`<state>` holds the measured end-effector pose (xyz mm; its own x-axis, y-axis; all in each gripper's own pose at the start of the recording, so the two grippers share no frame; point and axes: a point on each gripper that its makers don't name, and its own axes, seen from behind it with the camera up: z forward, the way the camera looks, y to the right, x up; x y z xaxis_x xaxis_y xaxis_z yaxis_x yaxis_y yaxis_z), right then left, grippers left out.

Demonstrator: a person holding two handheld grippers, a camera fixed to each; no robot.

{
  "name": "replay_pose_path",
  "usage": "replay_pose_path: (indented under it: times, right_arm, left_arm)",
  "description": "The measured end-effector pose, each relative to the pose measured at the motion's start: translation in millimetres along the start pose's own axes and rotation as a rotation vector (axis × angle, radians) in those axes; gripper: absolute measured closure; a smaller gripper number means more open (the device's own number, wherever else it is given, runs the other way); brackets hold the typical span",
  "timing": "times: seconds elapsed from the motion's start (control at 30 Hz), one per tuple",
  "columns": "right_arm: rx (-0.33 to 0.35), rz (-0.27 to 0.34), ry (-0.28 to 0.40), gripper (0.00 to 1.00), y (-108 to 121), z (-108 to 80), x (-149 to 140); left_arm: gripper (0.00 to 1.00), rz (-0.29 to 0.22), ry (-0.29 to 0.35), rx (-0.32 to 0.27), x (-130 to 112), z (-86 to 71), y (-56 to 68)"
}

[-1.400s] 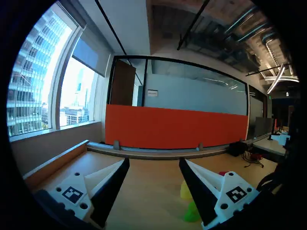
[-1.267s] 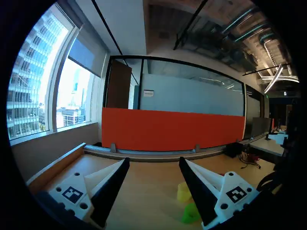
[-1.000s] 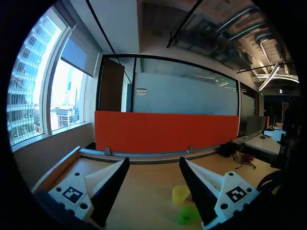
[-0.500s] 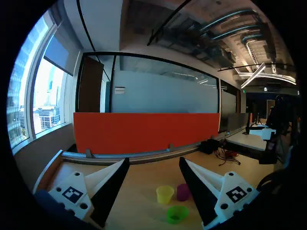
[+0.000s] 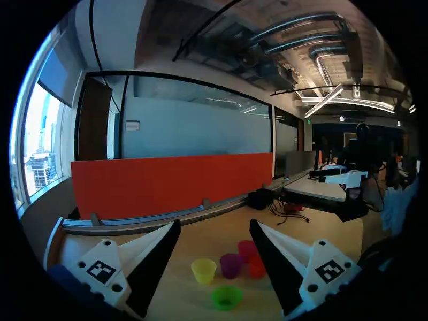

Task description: Pour water

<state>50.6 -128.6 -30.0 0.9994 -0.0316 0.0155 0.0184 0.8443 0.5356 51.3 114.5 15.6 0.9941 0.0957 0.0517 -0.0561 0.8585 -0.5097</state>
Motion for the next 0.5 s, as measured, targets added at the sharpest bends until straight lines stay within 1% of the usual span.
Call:
replay_pose_path:
  times: [0.2,0.37,0.5]
  right_arm:
    - [0.030,-0.002,-0.022,0.00,-3,2.7,-3]
    - [0.068,-0.021,-0.074,0.00,-11,3.8,-17]
    - [0.109,-0.031,-0.135,0.00,-20,3.0,-36]
  left_arm:
    - [0.04,0.012,-0.028,-0.065,-9,1.8,12.0]
    - [0.04,0.023,-0.051,-0.101,-20,2.9,17.2]
    - [0.04,0.021,-0.077,-0.124,-33,3.4,18.8]
